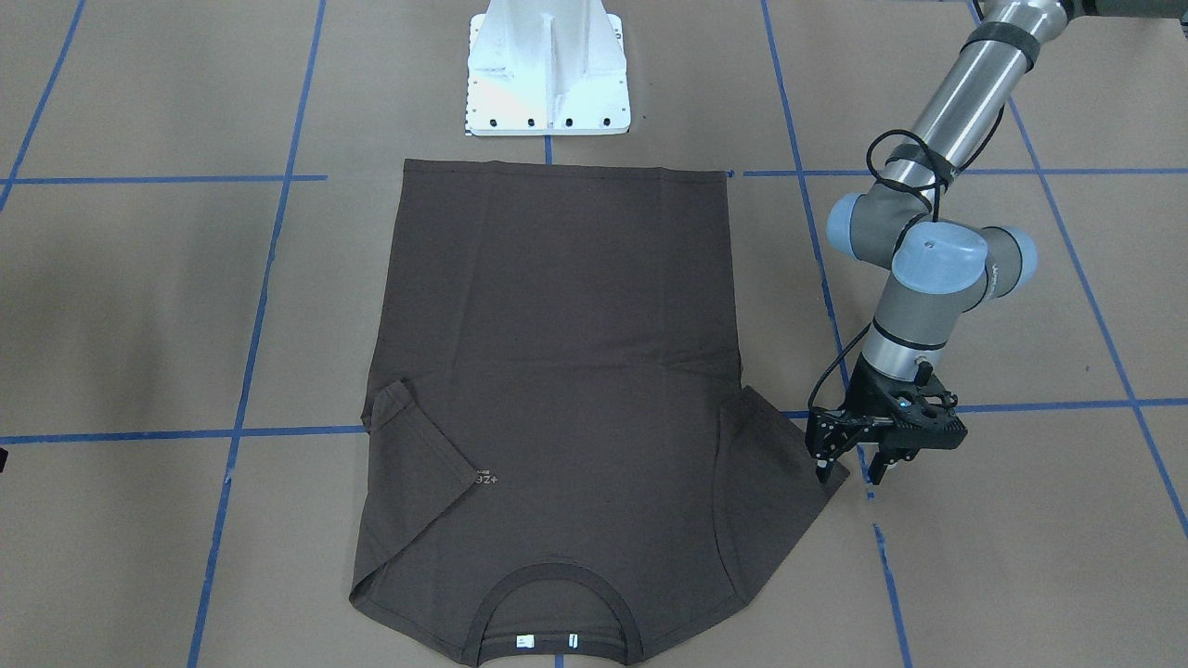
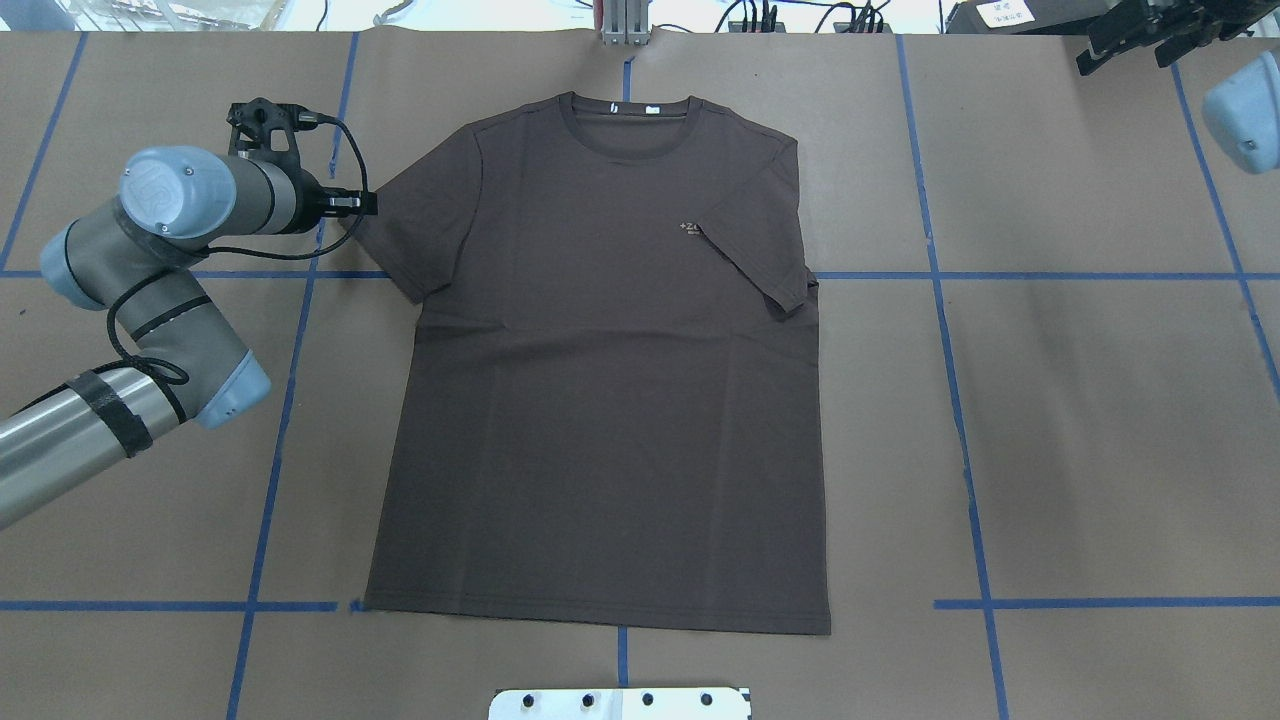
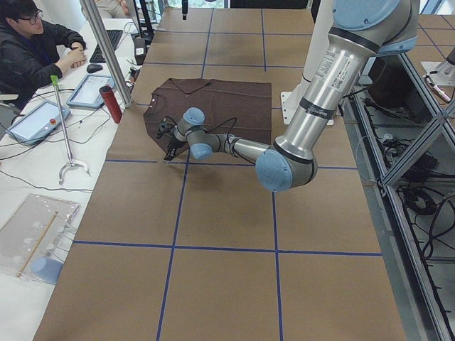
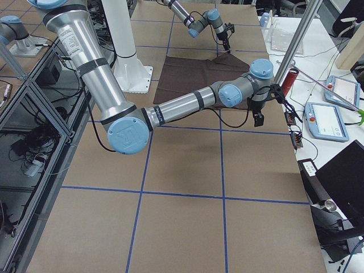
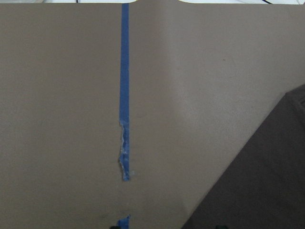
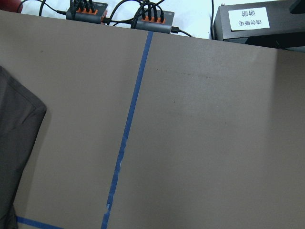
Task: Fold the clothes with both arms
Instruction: 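Withdraw the right arm while moving the left gripper to the other sleeve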
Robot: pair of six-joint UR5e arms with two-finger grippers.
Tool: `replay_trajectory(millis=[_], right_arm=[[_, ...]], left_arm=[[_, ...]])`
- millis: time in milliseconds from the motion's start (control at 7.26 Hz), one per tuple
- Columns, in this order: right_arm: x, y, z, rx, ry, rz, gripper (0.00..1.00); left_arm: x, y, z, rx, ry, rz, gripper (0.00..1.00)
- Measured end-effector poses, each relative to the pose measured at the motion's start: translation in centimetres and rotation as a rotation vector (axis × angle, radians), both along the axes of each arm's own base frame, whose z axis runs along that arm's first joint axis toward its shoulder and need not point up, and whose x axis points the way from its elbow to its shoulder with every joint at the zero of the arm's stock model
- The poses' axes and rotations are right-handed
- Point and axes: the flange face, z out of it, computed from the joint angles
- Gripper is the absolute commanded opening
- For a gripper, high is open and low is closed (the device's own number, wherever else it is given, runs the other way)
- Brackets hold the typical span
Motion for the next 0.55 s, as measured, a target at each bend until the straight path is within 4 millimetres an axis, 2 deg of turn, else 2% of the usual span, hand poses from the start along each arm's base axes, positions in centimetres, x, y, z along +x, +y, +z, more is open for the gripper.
replay_trajectory(millis=[551], right_arm=[[0.00,0.01,0.03,0.000,0.000,0.000,1.00]], left_arm=[[0.93,0.66,0.27,0.001,-0.008,0.007,0.70]])
